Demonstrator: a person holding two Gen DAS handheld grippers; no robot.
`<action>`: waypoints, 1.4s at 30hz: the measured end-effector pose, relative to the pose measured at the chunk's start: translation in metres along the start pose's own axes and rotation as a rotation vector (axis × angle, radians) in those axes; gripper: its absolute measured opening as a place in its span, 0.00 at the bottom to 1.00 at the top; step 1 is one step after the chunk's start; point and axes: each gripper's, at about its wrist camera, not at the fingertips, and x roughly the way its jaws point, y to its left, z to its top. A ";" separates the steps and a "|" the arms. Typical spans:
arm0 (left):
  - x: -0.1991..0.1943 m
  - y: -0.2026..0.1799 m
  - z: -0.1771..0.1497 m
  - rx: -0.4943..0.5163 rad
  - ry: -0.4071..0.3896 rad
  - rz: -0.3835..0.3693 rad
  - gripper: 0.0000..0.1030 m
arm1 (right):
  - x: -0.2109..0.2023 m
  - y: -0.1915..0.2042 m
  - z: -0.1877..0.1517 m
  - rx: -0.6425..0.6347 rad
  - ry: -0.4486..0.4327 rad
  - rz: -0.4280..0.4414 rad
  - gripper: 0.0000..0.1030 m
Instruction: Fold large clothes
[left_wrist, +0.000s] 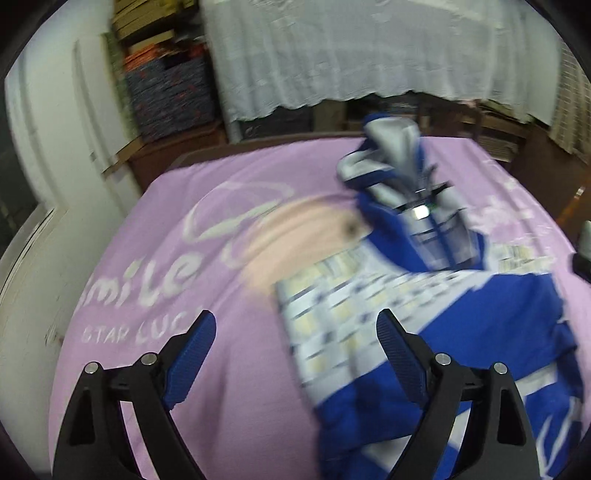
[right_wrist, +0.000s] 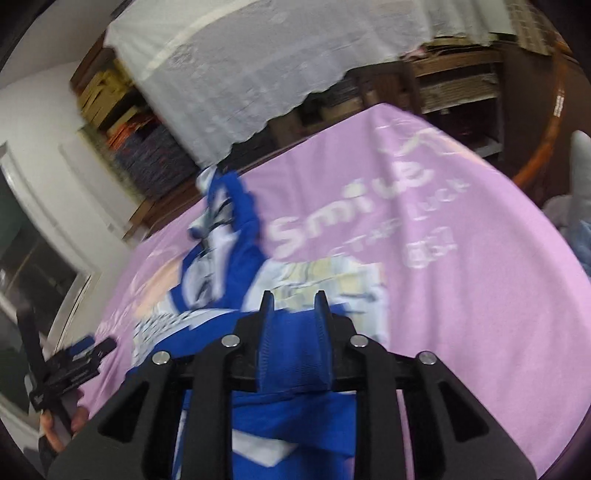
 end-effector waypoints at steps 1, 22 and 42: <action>-0.001 -0.007 0.003 0.011 -0.006 -0.015 0.87 | 0.005 0.014 0.001 -0.035 0.022 0.009 0.22; 0.060 -0.004 0.004 -0.069 0.116 -0.171 0.97 | 0.080 0.050 -0.033 -0.115 0.223 0.074 0.31; 0.086 0.030 -0.018 -0.129 0.140 -0.108 0.97 | 0.160 0.162 0.115 -0.313 0.044 -0.238 0.65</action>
